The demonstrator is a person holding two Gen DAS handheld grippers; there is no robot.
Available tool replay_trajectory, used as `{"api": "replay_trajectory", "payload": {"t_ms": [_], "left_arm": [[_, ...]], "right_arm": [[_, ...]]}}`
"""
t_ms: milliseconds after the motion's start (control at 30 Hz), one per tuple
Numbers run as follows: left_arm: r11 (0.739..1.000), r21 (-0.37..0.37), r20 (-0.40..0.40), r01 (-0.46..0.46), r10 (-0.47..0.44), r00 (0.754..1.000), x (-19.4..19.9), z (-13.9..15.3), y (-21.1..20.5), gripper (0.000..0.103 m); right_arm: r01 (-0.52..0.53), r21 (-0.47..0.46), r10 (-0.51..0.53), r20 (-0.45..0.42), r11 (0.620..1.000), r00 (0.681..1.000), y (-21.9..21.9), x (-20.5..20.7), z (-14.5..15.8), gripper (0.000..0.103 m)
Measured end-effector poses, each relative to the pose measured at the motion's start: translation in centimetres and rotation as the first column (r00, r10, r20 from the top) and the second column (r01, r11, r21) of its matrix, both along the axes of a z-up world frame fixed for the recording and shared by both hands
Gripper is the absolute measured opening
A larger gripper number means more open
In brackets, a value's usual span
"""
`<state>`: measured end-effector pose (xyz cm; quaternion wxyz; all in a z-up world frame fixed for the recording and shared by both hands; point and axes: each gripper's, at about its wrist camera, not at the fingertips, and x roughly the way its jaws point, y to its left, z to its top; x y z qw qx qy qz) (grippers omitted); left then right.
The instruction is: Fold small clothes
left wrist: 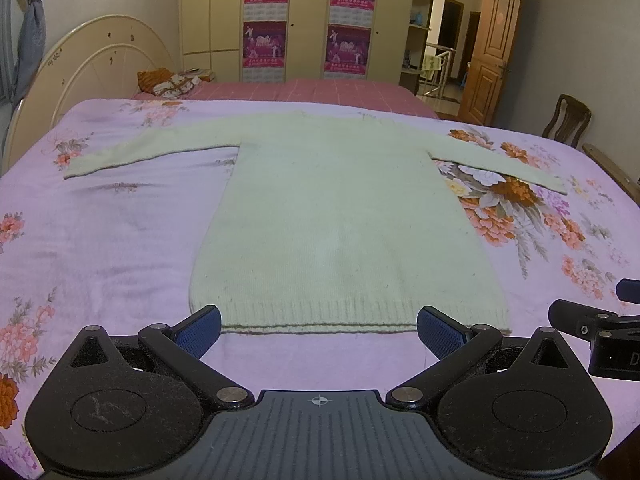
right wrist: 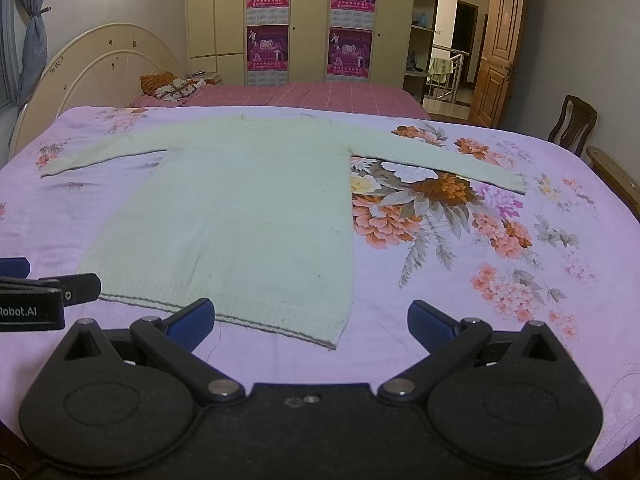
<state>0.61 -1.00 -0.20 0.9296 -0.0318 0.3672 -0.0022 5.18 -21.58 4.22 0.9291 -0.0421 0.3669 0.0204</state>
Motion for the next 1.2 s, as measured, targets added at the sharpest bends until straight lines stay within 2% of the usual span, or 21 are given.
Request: {"api": "replay_trajectory", "payload": {"t_ms": [433, 700, 900, 1200], "left_arm": [[1.000, 0.004, 0.000, -0.002, 0.002, 1.000, 0.0, -0.1, 0.0, 0.103], [0.999, -0.035, -0.015, 0.004, -0.004, 1.000, 0.5, -0.2, 0.3, 0.103], [0.999, -0.030, -0.019, 0.013, -0.014, 1.000, 1.3, -0.2, 0.0, 0.103], [0.995, -0.104, -0.021, -0.006, 0.004, 1.000, 3.9, -0.4, 1.3, 0.103]], "right_arm": [[0.000, 0.003, 0.000, -0.001, 1.000, 1.000, 0.0, 0.0, -0.1, 0.102], [0.016, 0.010, -0.016, 0.003, 1.000, 1.000, -0.2, 0.3, -0.1, 0.102], [0.018, 0.011, -0.018, 0.000, 1.000, 1.000, -0.3, 0.7, -0.2, 0.102], [0.063, -0.001, -0.063, 0.011, 0.998, 0.998, -1.0, 2.4, 0.1, 0.102]]}}
